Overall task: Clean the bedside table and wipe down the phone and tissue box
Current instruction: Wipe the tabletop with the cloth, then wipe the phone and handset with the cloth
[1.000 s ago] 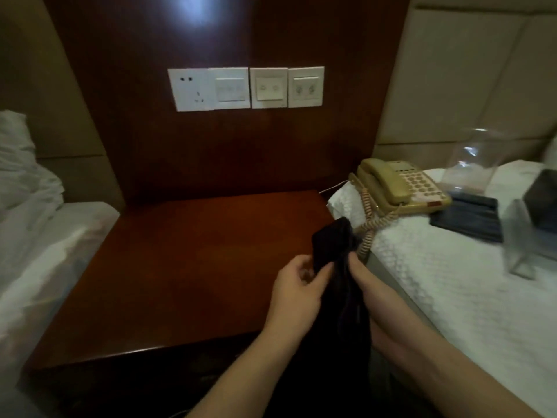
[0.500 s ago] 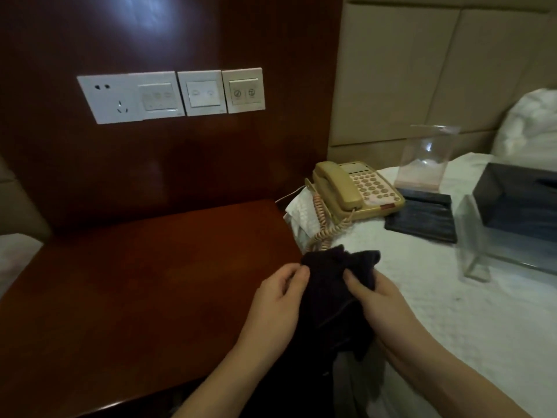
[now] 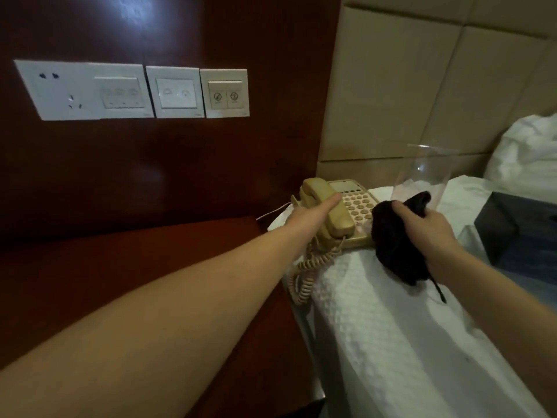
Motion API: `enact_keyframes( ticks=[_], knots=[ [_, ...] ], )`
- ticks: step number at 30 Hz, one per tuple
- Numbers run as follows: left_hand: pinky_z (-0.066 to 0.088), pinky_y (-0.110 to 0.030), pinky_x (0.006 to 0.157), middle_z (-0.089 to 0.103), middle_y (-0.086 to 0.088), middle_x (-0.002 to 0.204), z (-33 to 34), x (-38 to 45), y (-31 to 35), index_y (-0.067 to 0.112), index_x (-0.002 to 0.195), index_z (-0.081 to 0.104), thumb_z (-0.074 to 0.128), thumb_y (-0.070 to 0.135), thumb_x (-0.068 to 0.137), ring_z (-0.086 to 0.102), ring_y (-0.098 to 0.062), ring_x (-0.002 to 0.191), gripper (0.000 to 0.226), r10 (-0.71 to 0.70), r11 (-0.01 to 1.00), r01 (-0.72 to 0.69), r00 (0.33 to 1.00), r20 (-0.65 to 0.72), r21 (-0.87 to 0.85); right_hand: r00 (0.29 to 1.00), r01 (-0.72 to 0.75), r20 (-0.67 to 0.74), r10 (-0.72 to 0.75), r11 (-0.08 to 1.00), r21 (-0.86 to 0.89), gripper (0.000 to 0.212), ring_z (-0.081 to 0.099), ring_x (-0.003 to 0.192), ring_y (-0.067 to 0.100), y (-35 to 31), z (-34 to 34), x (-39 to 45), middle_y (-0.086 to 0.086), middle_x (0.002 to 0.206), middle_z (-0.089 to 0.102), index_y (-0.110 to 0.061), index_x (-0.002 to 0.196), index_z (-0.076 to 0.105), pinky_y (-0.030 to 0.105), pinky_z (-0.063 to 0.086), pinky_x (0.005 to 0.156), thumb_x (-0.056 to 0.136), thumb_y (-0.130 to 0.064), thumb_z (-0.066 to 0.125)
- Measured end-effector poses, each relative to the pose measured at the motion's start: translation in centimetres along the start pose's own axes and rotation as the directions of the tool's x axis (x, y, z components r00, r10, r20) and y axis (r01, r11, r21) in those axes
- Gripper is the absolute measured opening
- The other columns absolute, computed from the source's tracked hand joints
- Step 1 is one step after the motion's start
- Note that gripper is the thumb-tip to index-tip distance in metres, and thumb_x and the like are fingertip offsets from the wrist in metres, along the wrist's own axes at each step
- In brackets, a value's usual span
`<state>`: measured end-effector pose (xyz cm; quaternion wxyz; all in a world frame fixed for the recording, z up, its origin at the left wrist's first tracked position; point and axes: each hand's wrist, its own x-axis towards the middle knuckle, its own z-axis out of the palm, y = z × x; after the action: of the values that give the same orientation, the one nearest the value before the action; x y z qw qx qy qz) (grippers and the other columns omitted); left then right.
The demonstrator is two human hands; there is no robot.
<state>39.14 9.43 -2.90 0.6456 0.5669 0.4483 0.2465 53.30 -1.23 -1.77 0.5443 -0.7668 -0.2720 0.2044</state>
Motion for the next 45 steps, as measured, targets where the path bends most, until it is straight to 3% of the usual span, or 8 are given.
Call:
enact_keyframes(
  ticks=[7, 14, 21, 24, 30, 34, 39, 45],
  knots=[
    [0.036, -0.045, 0.111, 0.036, -0.011, 0.160, 0.7, 2.5, 0.3, 0.011, 0.158, 0.026, 0.077, 0.062, 0.078, 0.038, -0.034, 0.143, 0.108, -0.079, 0.994, 0.083, 0.996, -0.051, 0.070, 0.981, -0.173, 0.112, 0.156, 0.971, 0.165, 0.022, 0.060, 0.080, 0.019, 0.0, 0.0, 0.8, 0.004, 0.089, 0.061, -0.021, 0.082, 0.051, 0.037, 0.049, 0.089, 0.099, -0.032, 0.057],
    [0.055, -0.034, 0.080, 0.065, -0.012, 0.128, -1.9, 2.7, 0.2, 0.010, 0.146, 0.047, 0.083, 0.055, 0.074, 0.065, -0.025, 0.108, 0.092, -0.135, 0.991, 0.134, 0.991, 0.027, 0.016, 0.987, -0.124, 0.128, 0.100, 0.973, 0.192, 0.019, 0.060, 0.079, 0.018, -0.3, -0.2, -1.1, 0.001, 0.088, 0.061, -0.022, 0.083, 0.051, 0.033, 0.048, 0.077, 0.098, -0.031, 0.060],
    [0.049, -0.030, 0.071, 0.068, -0.006, 0.116, -5.2, -4.2, 0.6, 0.005, 0.133, 0.058, 0.084, 0.059, 0.067, 0.062, -0.015, 0.091, 0.089, 0.021, 0.996, -0.009, 0.990, -0.136, 0.090, 0.981, -0.060, 0.193, 0.015, 0.971, 0.232, 0.017, 0.066, 0.083, 0.022, -1.4, -0.7, -7.6, 0.005, 0.090, 0.070, -0.022, 0.085, 0.061, 0.032, 0.048, 0.065, 0.096, -0.036, 0.061],
    [0.049, -0.032, 0.080, 0.066, -0.004, 0.109, -8.2, -9.2, 2.1, 0.005, 0.123, 0.060, 0.083, 0.063, 0.064, 0.062, -0.017, 0.097, 0.085, 0.075, 0.987, -0.043, 0.976, -0.203, 0.157, 0.969, -0.009, 0.242, -0.055, 0.966, 0.258, 0.019, 0.068, 0.084, 0.024, -3.4, -0.3, -11.3, 0.005, 0.089, 0.071, -0.022, 0.085, 0.062, 0.037, 0.053, 0.074, 0.095, -0.038, 0.061],
    [0.044, -0.019, 0.050, 0.069, 0.001, 0.099, -15.1, -20.0, 3.9, 0.006, 0.123, 0.064, 0.077, 0.062, 0.073, 0.063, -0.007, 0.081, 0.076, 0.178, 0.972, -0.111, 0.923, -0.340, 0.208, 0.911, 0.058, 0.372, -0.178, 0.949, 0.311, 0.028, 0.071, 0.090, 0.027, -7.3, 2.1, -18.5, 0.005, 0.098, 0.074, -0.017, 0.105, 0.066, 0.046, 0.056, 0.087, 0.093, -0.042, 0.062],
    [0.043, -0.020, 0.056, 0.069, 0.002, 0.097, -19.8, -24.9, 1.7, 0.010, 0.115, 0.067, 0.077, 0.063, 0.073, 0.064, -0.007, 0.082, 0.068, 0.164, 0.973, -0.076, 0.894, -0.418, 0.219, 0.867, 0.041, 0.461, -0.189, 0.949, 0.312, 0.019, 0.071, 0.079, 0.018, -7.4, 5.3, -23.0, -0.002, 0.087, 0.074, -0.022, 0.098, 0.065, 0.030, 0.052, 0.065, 0.094, -0.040, 0.062],
    [0.045, -0.019, 0.058, 0.064, 0.009, 0.084, -25.1, -28.0, -4.4, 0.022, 0.082, 0.058, 0.080, 0.056, 0.075, 0.060, -0.002, 0.077, 0.042, 0.113, 0.985, -0.031, 0.853, -0.509, 0.167, 0.797, 0.027, 0.579, -0.173, 0.968, 0.251, 0.020, 0.074, 0.077, 0.022, -5.0, 10.7, -27.9, 0.001, 0.084, 0.077, -0.021, 0.099, 0.070, 0.036, 0.055, 0.070, 0.094, -0.039, 0.063],
    [0.043, -0.017, 0.055, 0.056, 0.011, 0.086, -29.2, -29.0, -10.3, 0.017, 0.103, 0.056, 0.079, 0.057, 0.076, 0.054, -0.001, 0.078, 0.053, 0.006, 0.995, 0.052, 0.840, -0.543, 0.091, 0.747, -0.037, 0.655, -0.111, 0.978, 0.208, 0.025, 0.074, 0.076, 0.026, -1.9, 15.7, -30.7, 0.006, 0.085, 0.077, -0.019, 0.105, 0.069, 0.036, 0.053, 0.064, 0.094, -0.040, 0.062]
  ],
)
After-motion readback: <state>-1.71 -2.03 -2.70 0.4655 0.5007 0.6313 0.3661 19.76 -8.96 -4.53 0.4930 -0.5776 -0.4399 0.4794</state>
